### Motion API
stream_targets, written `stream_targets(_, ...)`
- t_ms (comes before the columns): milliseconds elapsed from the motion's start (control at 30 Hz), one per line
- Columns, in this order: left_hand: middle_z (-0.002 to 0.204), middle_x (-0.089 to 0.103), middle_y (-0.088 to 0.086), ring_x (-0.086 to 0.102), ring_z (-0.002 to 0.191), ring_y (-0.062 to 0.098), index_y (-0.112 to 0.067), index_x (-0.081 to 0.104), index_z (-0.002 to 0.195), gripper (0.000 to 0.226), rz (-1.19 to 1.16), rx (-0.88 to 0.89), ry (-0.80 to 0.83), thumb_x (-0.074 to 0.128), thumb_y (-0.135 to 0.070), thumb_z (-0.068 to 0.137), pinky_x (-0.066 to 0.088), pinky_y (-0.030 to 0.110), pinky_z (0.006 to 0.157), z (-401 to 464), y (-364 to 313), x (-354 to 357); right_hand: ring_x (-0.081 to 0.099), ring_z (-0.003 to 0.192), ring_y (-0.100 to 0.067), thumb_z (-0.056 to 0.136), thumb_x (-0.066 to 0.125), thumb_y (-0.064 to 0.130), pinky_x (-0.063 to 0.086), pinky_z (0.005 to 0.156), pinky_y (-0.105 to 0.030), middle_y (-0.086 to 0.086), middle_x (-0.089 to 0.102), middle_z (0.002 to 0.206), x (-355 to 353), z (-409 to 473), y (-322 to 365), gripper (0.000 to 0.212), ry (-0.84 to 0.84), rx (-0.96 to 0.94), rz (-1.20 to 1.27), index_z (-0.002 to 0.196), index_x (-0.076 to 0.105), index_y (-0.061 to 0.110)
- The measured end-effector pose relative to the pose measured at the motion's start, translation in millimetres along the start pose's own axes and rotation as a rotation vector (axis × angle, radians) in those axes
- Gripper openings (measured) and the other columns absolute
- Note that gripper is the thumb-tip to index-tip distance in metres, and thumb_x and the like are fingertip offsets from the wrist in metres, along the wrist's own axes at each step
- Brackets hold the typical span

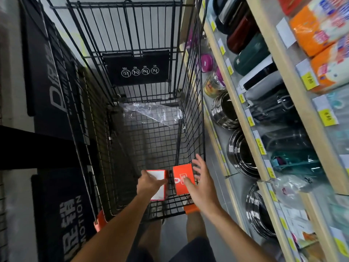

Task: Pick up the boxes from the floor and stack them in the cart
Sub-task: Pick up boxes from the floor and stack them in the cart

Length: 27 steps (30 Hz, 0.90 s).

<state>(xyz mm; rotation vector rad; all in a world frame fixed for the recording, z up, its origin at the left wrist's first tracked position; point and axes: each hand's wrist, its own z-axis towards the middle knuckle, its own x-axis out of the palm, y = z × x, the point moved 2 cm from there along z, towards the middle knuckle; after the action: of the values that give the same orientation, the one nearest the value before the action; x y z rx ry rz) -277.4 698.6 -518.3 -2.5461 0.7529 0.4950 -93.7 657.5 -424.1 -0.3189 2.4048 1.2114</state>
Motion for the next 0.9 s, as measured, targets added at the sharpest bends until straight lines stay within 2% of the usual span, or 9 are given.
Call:
stream_targets(67,0.141,0.051,0.016,0.053,0.128,0.036,-0.008,0.032,0.147,0.103,-0.024,-0.009,0.030,0.088,-0.045,0.069,0.047,0.044,0.103,1.2,0.3,12.5,0.046,0.135,-0.005,0.089,0.068,0.021,0.045,0.109,-0.038,0.026,0.044,0.144,-1.4,0.6,-3.4,0.084,0.014,0.001,0.004,0.150,0.019,0.051)
stream_targets(233,0.141,0.055,0.011,0.054,0.127,0.032,-0.012,0.042,0.144,0.071,-0.174,0.001,0.113,0.079,-0.027,0.084,0.045,0.044,0.105,-0.2,2.3,23.4,0.045,0.134,-0.003,0.089,0.068,0.015,0.043,0.111,-0.036,0.024,0.044,0.144,-4.1,-1.4,-5.4,0.084,0.025,0.027,0.007,0.151,0.021,0.048)
stream_targets(400,0.138,0.058,0.009,0.060,0.117,0.027,-0.014,0.047,0.141,0.061,-0.138,0.065,0.180,0.075,-0.021,0.088,0.054,0.040,0.095,-8.2,2.1,-3.7,0.047,0.133,-0.007,0.090,0.066,0.018,0.045,0.110,-0.041,0.019,0.042,0.147,-7.1,-3.1,7.4,0.079,0.083,0.038,-0.039,0.151,0.025,0.046)
stream_targets(467,0.137,0.058,0.006,0.060,0.115,0.023,-0.014,0.046,0.142,0.064,-0.094,0.148,0.178,0.077,-0.019,0.086,0.054,0.031,0.087,-18.7,-2.3,-28.9,0.046,0.135,-0.008,0.089,0.065,0.017,0.044,0.112,-0.042,0.016,0.042,0.150,-10.2,-3.3,22.2,0.076,0.103,0.019,-0.054,0.152,0.029,0.041)
stream_targets(567,0.141,0.055,0.003,0.056,0.123,0.019,-0.019,0.045,0.145,0.071,-0.001,0.323,0.177,0.079,-0.026,0.083,0.049,0.035,0.102,-37.8,-18.8,-76.1,0.045,0.136,-0.011,0.090,0.063,0.017,0.041,0.114,-0.039,0.011,0.043,0.151,-18.0,-3.6,51.8,0.068,0.133,-0.032,-0.112,0.150,0.037,0.035)
stream_targets(667,0.141,0.054,-0.003,0.052,0.120,0.010,-0.020,0.045,0.146,0.066,0.162,0.517,0.120,0.074,-0.033,0.088,0.042,0.021,0.095,-66.0,-44.9,-126.9,0.047,0.134,-0.015,0.090,0.063,0.015,0.040,0.108,-0.029,0.009,0.044,0.149,-31.2,-9.0,86.4,0.063,0.146,-0.095,-0.200,0.148,0.043,0.029)
stream_targets(700,0.143,0.053,-0.004,0.052,0.124,0.010,-0.020,0.044,0.147,0.067,0.211,0.581,0.091,0.073,-0.036,0.089,0.041,0.020,0.096,-75.4,-54.6,-141.8,0.047,0.135,-0.014,0.090,0.064,0.014,0.039,0.108,-0.027,0.008,0.044,0.148,-36.7,-11.3,98.4,0.062,0.142,-0.121,-0.225,0.147,0.044,0.026)
stream_targets(800,0.149,0.046,-0.005,0.045,0.134,0.013,-0.022,0.040,0.150,0.071,0.368,0.754,0.012,0.071,-0.042,0.089,0.040,0.032,0.111,-107.4,-83.3,-180.8,0.046,0.133,-0.013,0.092,0.064,0.016,0.043,0.108,-0.031,0.007,0.043,0.148,-53.3,-20.0,134.3,0.059,0.141,-0.176,-0.266,0.147,0.045,0.025)
stream_targets(900,0.152,0.042,-0.002,0.042,0.139,0.018,-0.029,0.034,0.151,0.073,0.495,0.940,-0.020,0.069,-0.043,0.089,0.039,0.042,0.114,-138.0,-108.6,-206.4,0.042,0.137,-0.012,0.093,0.065,0.019,0.029,0.110,-0.021,0.005,0.044,0.150,-71.1,-26.1,164.7,0.056,0.093,-0.270,-0.338,0.147,0.048,0.019)
